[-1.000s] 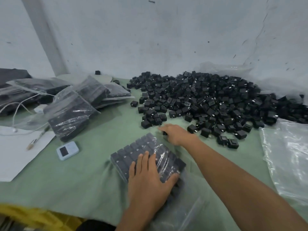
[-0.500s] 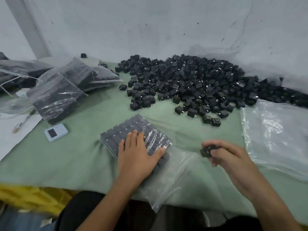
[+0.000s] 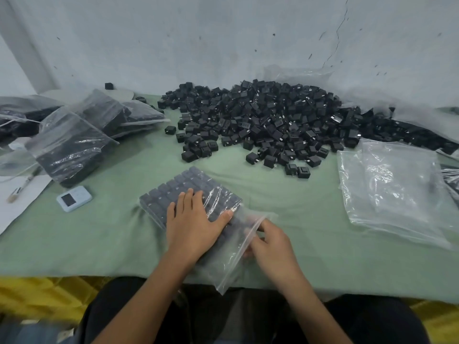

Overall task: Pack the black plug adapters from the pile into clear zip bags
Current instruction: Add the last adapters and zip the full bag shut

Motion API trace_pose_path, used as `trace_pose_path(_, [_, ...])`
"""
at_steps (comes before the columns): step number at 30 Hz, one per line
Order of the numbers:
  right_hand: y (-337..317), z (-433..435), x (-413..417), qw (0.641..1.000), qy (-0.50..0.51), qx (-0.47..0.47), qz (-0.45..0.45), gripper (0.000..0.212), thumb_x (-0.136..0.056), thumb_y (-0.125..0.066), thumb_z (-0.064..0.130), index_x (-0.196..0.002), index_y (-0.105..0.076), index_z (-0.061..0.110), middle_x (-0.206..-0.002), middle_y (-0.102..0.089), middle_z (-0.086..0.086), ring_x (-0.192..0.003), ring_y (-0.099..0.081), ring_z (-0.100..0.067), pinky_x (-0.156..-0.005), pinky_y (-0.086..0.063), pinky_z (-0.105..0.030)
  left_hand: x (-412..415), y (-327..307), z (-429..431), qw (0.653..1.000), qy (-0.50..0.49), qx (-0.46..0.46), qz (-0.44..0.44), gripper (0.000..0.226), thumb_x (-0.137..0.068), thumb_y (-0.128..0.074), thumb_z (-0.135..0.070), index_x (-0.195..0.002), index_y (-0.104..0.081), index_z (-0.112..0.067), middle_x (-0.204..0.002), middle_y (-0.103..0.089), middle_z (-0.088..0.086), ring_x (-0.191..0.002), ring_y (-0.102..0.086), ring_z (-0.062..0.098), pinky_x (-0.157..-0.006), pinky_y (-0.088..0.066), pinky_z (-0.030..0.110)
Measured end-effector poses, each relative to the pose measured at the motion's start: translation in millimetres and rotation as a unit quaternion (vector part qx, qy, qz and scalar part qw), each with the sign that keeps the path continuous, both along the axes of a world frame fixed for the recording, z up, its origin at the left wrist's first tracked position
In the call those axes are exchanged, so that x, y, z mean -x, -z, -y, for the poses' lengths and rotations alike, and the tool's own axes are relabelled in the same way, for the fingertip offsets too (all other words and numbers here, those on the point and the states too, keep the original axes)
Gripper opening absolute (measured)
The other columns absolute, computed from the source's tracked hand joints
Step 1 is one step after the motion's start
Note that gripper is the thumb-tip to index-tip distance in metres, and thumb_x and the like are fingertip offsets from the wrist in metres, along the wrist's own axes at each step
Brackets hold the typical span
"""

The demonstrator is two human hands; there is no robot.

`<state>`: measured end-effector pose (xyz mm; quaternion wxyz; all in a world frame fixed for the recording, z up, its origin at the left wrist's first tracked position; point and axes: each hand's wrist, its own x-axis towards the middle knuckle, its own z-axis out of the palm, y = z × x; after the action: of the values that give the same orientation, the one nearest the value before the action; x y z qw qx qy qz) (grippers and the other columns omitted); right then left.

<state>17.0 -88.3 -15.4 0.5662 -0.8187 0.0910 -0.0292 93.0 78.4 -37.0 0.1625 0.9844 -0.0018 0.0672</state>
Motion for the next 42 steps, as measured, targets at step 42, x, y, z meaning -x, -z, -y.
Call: trace_pose_path(42, [19.8, -20.8, -28.7, 0.965, 0.058, 0.256, 0.007, 0.019, -0.106, -0.031, 0.033, -0.096, -0.048, 0.035, -0.082, -0.051, 0.014, -0.072, -0.050, -0.006, -0.061, -0.037, -0.031, -0.2, -1.0, 1.7, 1.000, 0.007, -0.009, -0.008, 0.102, -0.082, -0.020, -0.088, -0.158, -0.016, -0.020, -0.167, -0.008, 0.005, -0.154, -0.002, 0.022, -0.124, -0.002, 0.046])
